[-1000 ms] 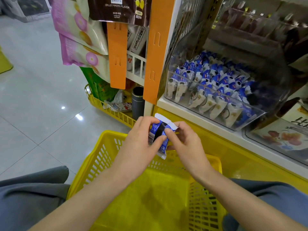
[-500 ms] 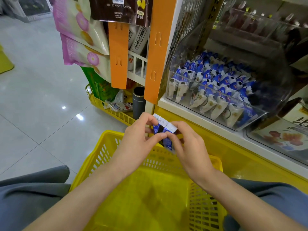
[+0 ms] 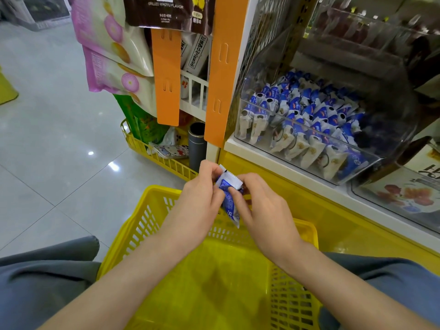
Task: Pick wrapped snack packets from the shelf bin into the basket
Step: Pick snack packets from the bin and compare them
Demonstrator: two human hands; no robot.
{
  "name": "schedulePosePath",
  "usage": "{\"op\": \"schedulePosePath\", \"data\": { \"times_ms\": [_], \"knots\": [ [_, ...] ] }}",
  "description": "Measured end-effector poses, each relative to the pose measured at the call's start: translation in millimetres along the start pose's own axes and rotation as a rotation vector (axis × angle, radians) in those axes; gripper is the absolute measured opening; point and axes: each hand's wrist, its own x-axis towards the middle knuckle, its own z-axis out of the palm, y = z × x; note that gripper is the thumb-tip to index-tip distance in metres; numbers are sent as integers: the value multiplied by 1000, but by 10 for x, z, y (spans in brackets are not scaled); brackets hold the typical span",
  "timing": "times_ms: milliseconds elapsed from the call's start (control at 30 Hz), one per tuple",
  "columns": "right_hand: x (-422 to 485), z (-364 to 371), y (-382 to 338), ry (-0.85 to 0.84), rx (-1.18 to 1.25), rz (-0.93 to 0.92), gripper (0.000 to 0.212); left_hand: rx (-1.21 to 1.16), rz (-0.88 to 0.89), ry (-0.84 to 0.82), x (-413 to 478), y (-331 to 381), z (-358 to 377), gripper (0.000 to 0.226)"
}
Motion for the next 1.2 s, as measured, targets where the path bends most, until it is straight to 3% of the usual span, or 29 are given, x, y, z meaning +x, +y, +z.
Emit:
{"op": "schedulePosePath", "data": {
  "times_ms": [267,500,700,900,1000,1100,1200],
  "knots": [
    [21,67,79,-137,296,67,45,-59,-58,98,61,6,-8,19],
    [-2,105,146,-111,364,132,37,58,-128,-81,-8,-4,85,46],
    [39,121,155,-121,389,168,33,55,-133,-131,41,-9,-2,41],
    [16,132,119,4,323,214,31,-339,-339,-155,38,131,-10,36],
    [-33,88,103,9,105,59,30,-648,-503,-241,-21,190,41,38],
    [-85,66,52,-102,80,-129,35,-700,-542,-132,-9,142,15,34],
    [-94,24,30,-95,154,-165,27,-727,-567,-19,38,95,-44,27]
  ]
}}
